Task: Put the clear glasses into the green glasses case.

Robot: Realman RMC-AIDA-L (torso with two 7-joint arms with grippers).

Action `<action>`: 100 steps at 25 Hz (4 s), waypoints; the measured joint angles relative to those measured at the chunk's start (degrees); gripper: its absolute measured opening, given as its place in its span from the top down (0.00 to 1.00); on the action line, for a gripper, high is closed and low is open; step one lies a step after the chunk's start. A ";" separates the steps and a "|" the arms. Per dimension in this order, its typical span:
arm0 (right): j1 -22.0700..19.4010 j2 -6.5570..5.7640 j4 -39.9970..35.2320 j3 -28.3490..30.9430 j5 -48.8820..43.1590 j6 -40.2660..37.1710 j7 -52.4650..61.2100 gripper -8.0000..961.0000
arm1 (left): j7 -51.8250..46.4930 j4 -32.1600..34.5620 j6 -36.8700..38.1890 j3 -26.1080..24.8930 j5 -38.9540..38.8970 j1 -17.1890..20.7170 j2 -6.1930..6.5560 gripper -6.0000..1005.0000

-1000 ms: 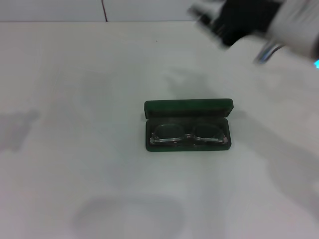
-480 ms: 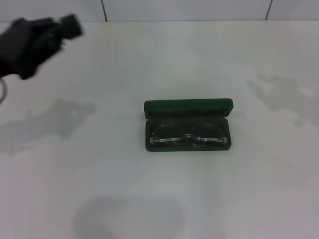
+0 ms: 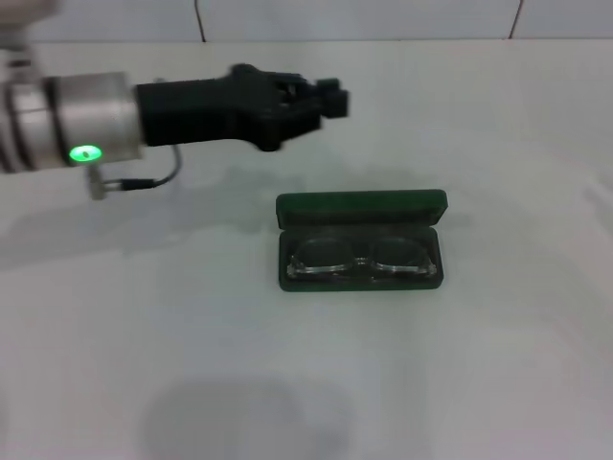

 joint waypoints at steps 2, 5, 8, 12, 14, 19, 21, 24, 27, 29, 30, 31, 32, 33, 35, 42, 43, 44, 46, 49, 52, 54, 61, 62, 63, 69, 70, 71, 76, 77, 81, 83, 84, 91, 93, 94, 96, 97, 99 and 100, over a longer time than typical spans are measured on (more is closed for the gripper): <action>-0.01 -0.06 4.58 2.78 -0.01 -0.82 -2.81 0.69 | -0.26 -2.45 -4.08 2.37 1.41 -2.47 -0.28 0.79; -0.06 -0.13 10.01 6.15 0.01 -1.44 -6.32 0.69 | -0.91 -5.87 -8.60 5.66 1.71 -5.40 -0.22 0.79; -0.11 -0.17 13.52 8.08 -0.03 -2.05 -8.88 0.69 | -1.22 -7.39 -12.61 9.34 1.80 -6.29 -0.40 0.80; 0.07 -0.19 15.05 7.95 -0.19 -1.98 -10.24 0.70 | -1.67 -8.91 -15.66 11.89 1.05 -6.57 -0.54 0.80; 0.55 -0.20 15.63 7.75 -0.21 -1.84 -10.62 0.70 | -1.67 -9.33 -16.07 12.12 1.00 -6.70 -0.56 0.80; 1.83 -0.27 16.33 7.68 -0.37 -1.61 -11.36 0.70 | -1.76 -11.03 -18.61 13.54 0.98 -7.06 -0.61 0.80; 2.32 -0.28 16.59 7.63 -0.70 -1.49 -11.44 0.70 | -1.89 -11.37 -19.35 14.29 0.98 -7.07 -0.61 0.80; 2.80 -0.29 17.21 7.62 -0.91 -1.32 -11.50 0.70 | -2.09 -11.63 -20.45 14.96 1.19 -7.09 -0.63 0.80; 2.91 -0.29 17.31 7.64 -0.92 -1.16 -11.52 0.70 | -2.17 -12.01 -20.94 15.05 1.38 -7.14 -0.64 0.80; 2.92 -0.29 17.46 7.74 -0.92 -1.09 -11.53 0.70 | -2.22 -12.21 -20.99 15.07 1.42 -7.19 -0.64 0.80; 2.93 -0.29 17.56 7.82 -0.92 -1.08 -11.54 0.70 | -2.24 -12.23 -21.00 15.07 1.43 -7.19 -0.64 0.80; 2.93 -0.29 17.69 7.91 -0.92 -1.08 -11.57 0.70 | -2.24 -12.25 -21.00 15.14 1.43 -7.20 -0.64 0.80; 2.93 -0.29 17.76 7.99 -0.92 -1.08 -11.59 0.70 | -2.25 -12.27 -20.99 15.26 1.43 -7.20 -0.64 0.80; 2.92 -0.29 17.81 8.11 -0.92 -1.04 -11.68 0.70 | -2.26 -12.28 -20.99 15.53 1.43 -7.21 -0.64 0.80; 2.92 -0.29 17.86 8.20 -0.92 -0.83 -11.88 0.70 | -2.80 -12.34 -20.93 17.34 1.24 -7.23 -0.64 0.80; 3.14 -0.29 18.78 7.78 -0.89 -0.04 -12.61 0.70 | -3.64 -12.29 -20.77 19.50 0.92 -7.24 -0.61 0.80; 3.25 -0.29 19.06 7.77 -0.89 -0.03 -12.78 0.70 | -3.64 -12.29 -20.72 19.50 0.89 -7.08 -0.61 0.80; 3.32 -0.30 19.28 7.76 -0.89 -0.03 -12.89 0.70 | -3.64 -12.29 -20.67 19.52 0.87 -6.96 -0.62 0.80; 3.38 -0.34 19.51 7.72 -0.89 -0.03 -13.01 0.70 | -3.57 -12.29 -20.52 19.53 0.87 -6.71 -0.62 0.79; 3.37 -0.36 19.80 7.73 -0.88 -0.14 -13.01 0.70 | -3.40 -12.53 -20.35 20.18 0.96 -6.39 -0.66 0.79; 3.12 -0.38 20.11 8.08 -0.85 -0.44 -13.01 0.70 | -3.26 -12.66 -19.69 21.94 0.81 -5.81 -0.77 0.79; 3.02 -0.38 20.16 8.14 -0.85 -0.52 -13.01 0.70 | -3.24 -12.66 -18.63 22.78 1.03 -5.16 -0.90 0.79; 2.91 -0.38 20.71 8.15 -0.66 -1.21 -13.01 0.70 | -1.43 -11.23 -15.39 27.09 -4.40 -2.03 -1.03 0.79; 2.87 -0.38 20.74 8.12 -0.67 -1.35 -13.00 0.70 | -1.12 -9.88 -13.99 27.66 -5.53 -1.15 -1.01 0.79; 2.83 -0.38 20.75 7.99 -0.71 -1.49 -13.00 0.70 | -0.94 -8.54 -12.64 28.13 -6.53 -0.35 -0.99 0.79; 4.19 -0.65 20.51 6.61 -5.72 -4.74 -14.64 0.69 | -0.04 4.08 -0.37 27.80 -12.76 7.11 -0.42 0.80; 4.43 -0.65 20.50 5.84 -6.33 -5.46 -15.36 0.69 | 1.11 6.11 1.84 27.38 -13.63 8.64 -0.35 0.80; 4.78 -0.63 20.51 4.39 -6.85 -6.48 -16.49 0.69 | 2.41 7.42 3.51 27.12 -14.62 9.68 -0.32 0.80; 6.80 -0.12 21.55 -5.51 -6.38 -11.71 -21.91 0.67 | 14.32 12.36 13.83 25.64 -24.09 18.24 0.14 0.71; 7.63 -0.08 21.99 -7.99 -6.02 -13.93 -22.31 0.65 | 14.46 12.35 14.93 25.62 -24.49 18.93 0.61 0.67; 11.40 0.42 22.72 -16.80 -5.02 -21.21 -22.95 0.51 | 7.73 12.43 18.56 25.06 -24.31 19.28 3.81 0.50; 12.35 0.56 23.54 -20.40 -3.54 -21.34 -23.74 0.33 | 6.35 12.24 20.22 23.92 -24.70 19.31 4.68 0.40; 12.66 0.53 23.99 -22.03 -2.62 -21.17 -24.24 0.32 | 6.13 12.20 21.11 22.61 -24.77 19.43 4.87 0.36; 13.85 0.59 24.59 -25.17 -1.11 -19.38 -24.94 0.20 | 6.10 12.14 21.81 19.67 -23.17 20.71 5.16 0.24; 14.19 0.59 24.89 -25.82 -0.84 -18.24 -24.93 0.17 | 6.38 12.15 21.63 19.23 -22.25 20.99 4.97 0.22; 14.39 0.59 25.20 -26.44 -0.39 -17.52 -25.00 0.15 | 6.50 12.13 21.59 18.96 -21.77 21.03 4.76 0.21; 14.95 0.60 26.18 -28.43 1.27 -15.97 -25.23 0.15 | 7.04 12.08 21.54 18.25 -20.70 21.18 4.26 0.19; 15.32 0.59 26.59 -29.51 2.19 -15.33 -25.28 0.15 | 7.35 11.96 21.54 18.12 -20.08 21.27 4.01 0.19; 16.14 0.57 26.94 -31.43 3.33 -14.37 -25.30 0.15 | 7.79 11.59 21.53 18.05 -18.64 21.33 3.67 0.19; 16.52 0.54 26.92 -32.10 3.54 -14.09 -25.30 0.15 | 7.83 11.25 21.52 18.02 -17.94 21.33 3.57 0.19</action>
